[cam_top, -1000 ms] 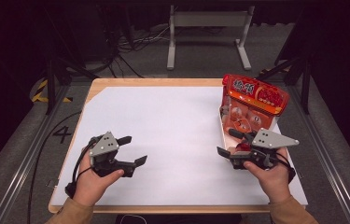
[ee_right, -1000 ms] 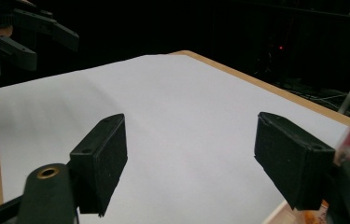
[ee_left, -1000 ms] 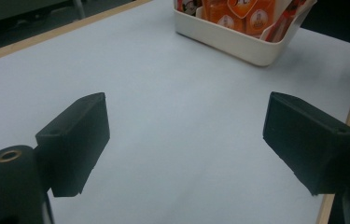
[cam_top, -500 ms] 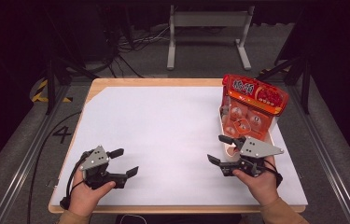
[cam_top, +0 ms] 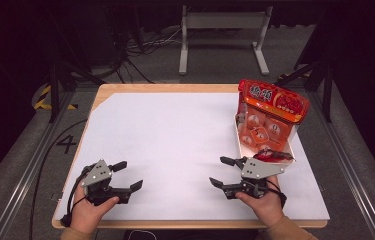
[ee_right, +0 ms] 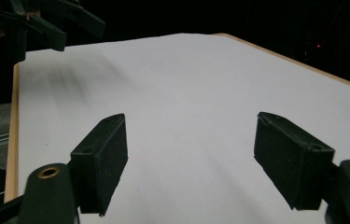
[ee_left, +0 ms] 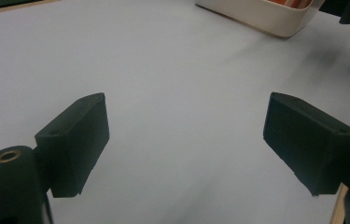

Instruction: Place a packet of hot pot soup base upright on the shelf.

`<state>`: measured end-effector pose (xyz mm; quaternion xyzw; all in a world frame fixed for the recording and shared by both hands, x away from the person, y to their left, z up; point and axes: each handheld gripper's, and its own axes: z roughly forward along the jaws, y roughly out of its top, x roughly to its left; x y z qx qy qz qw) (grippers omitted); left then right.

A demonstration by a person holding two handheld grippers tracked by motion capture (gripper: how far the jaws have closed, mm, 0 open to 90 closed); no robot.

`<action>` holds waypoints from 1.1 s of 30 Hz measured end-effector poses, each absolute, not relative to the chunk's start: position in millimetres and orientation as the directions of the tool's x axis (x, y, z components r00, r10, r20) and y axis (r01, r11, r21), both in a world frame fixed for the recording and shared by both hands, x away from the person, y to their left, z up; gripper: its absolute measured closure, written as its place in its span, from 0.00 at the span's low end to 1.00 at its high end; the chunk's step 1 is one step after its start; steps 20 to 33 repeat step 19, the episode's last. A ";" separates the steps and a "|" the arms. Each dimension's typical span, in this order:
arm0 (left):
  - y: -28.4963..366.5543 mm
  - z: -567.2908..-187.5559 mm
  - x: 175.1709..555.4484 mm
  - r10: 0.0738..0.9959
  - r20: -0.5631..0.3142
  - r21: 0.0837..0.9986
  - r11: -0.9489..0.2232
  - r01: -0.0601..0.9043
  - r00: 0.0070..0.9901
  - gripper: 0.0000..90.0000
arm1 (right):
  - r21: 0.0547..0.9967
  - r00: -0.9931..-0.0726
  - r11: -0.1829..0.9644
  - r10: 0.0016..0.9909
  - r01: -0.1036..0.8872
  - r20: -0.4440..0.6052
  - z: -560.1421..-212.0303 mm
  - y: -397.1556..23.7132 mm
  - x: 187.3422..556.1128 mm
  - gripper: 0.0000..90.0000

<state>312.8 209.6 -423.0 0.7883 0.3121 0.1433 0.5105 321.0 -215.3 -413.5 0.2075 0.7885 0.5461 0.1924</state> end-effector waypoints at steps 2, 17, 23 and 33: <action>209.9 -424.1 313.1 0.636 -0.096 0.896 -0.279 0.345 0.766 0.17 | 0.939 -0.833 0.317 0.549 0.133 -0.067 -418.0 -214.4 322.6 0.29; 210.6 -438.2 319.8 0.636 -0.172 0.869 -0.261 0.420 0.752 0.17 | 0.909 -0.807 0.343 0.591 0.235 -0.015 -438.3 -214.2 332.1 0.26; 210.8 -439.6 320.1 0.640 -0.175 0.870 -0.255 0.421 0.748 0.17 | 0.911 -0.807 0.344 0.590 0.228 -0.021 -437.3 -213.6 332.9 0.26; 210.8 -439.6 320.1 0.640 -0.175 0.870 -0.255 0.421 0.748 0.17 | 0.911 -0.807 0.344 0.590 0.228 -0.021 -437.3 -213.6 332.9 0.26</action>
